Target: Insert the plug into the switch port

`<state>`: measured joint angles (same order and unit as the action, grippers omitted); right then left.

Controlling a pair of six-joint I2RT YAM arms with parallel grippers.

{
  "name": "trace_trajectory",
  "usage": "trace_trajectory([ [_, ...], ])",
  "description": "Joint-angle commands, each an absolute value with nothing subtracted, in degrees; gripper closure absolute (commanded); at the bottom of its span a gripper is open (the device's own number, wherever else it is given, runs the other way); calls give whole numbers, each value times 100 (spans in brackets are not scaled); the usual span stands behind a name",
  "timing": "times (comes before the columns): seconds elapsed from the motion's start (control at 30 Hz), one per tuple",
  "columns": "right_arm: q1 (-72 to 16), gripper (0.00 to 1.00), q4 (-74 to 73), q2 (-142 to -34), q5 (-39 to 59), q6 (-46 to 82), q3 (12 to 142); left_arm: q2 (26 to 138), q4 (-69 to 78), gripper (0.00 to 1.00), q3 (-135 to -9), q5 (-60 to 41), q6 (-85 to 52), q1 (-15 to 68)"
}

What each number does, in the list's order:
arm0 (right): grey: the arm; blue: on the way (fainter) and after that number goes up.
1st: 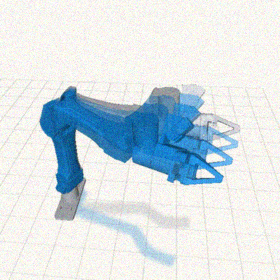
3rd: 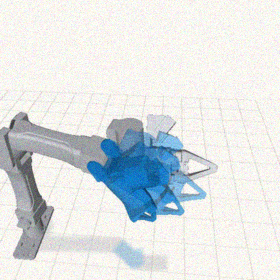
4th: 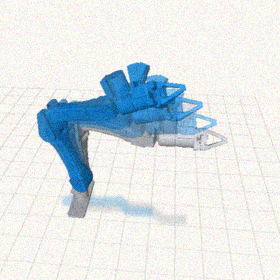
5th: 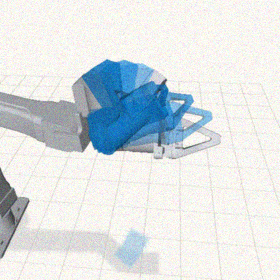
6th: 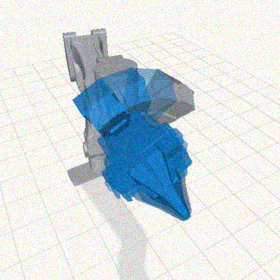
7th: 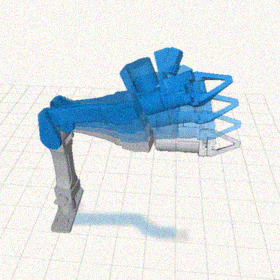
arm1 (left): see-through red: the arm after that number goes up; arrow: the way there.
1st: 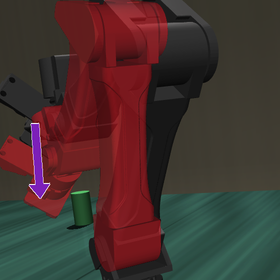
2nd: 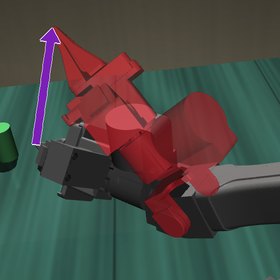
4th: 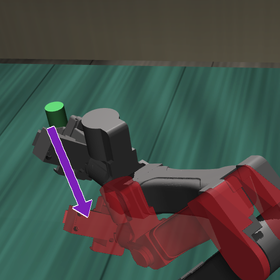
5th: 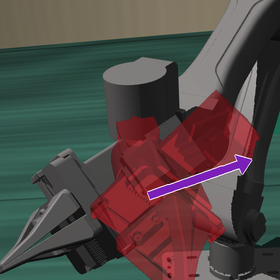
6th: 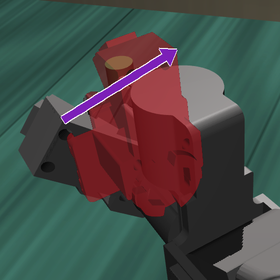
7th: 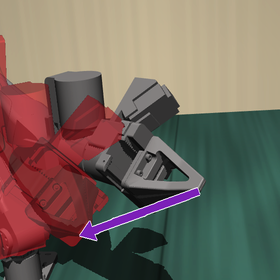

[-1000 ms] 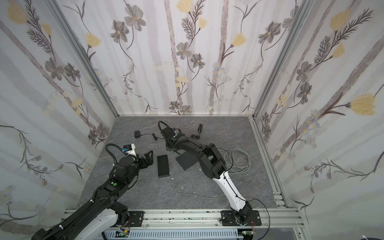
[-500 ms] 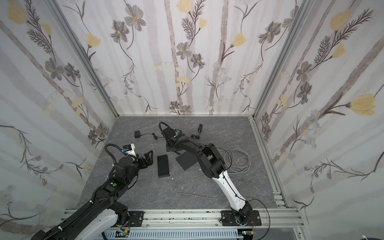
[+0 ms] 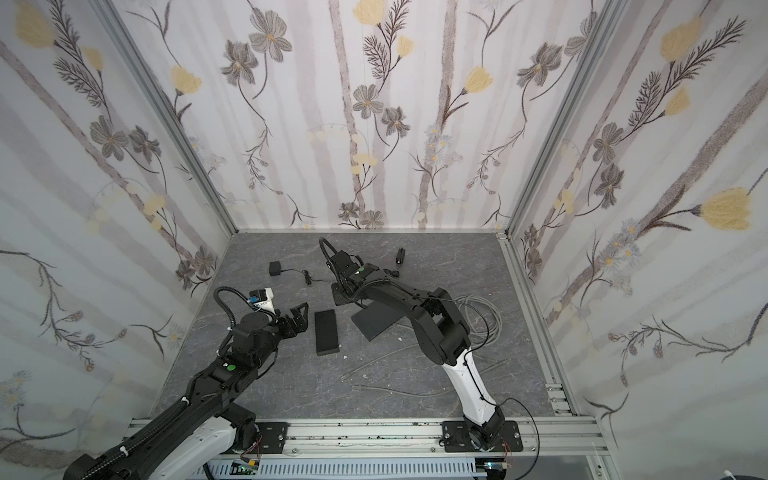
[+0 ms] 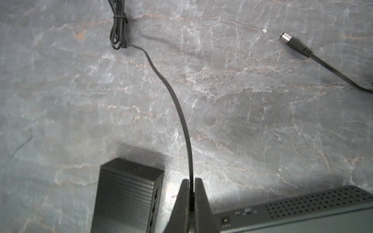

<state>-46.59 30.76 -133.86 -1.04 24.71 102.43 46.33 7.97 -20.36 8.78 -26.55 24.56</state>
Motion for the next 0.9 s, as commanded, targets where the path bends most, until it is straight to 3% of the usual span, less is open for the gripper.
trace_trajectory([
  [0.0,-4658,100,2296,-13079,499,2271,9833,4718,949,1,-2075,769,-2681,2453],
  [0.43,-4657,100,185,-12187,2026,3026,7918,5952,1539,0,-2163,-241,-2952,2451],
  [0.57,-4676,100,-458,-12077,2260,3196,7421,6271,1350,10,-2368,-875,-3073,2519],
  [0.67,-4685,100,-905,-12085,2417,3367,7116,6279,1042,15,-2432,-1021,-2922,2690],
  [0.87,-4709,100,-1257,-12177,2571,3481,6950,5739,410,14,-2198,-710,-3031,2791],
])
